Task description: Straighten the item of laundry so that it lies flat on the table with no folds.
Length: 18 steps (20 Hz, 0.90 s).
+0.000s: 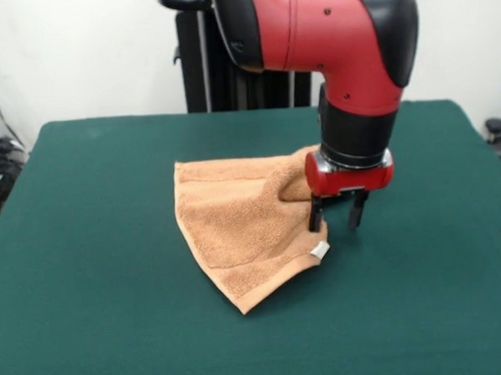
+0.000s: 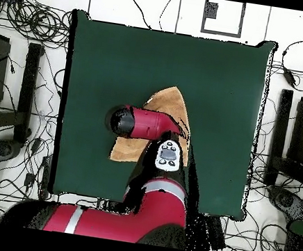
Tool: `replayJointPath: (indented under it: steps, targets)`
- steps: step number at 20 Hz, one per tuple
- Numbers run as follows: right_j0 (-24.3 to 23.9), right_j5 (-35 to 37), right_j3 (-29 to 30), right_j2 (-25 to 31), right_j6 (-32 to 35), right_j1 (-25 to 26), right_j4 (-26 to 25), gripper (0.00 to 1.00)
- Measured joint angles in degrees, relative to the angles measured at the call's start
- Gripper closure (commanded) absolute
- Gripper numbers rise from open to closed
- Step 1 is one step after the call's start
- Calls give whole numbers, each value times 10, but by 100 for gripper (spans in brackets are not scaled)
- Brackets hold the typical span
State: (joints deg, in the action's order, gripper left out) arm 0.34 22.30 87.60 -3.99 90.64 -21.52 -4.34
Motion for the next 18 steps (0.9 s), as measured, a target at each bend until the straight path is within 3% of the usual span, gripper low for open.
replayJointPath:
  steps: [18]
  targets:
    - [31, 0, -3, -49, 0, 14, 11, 0]
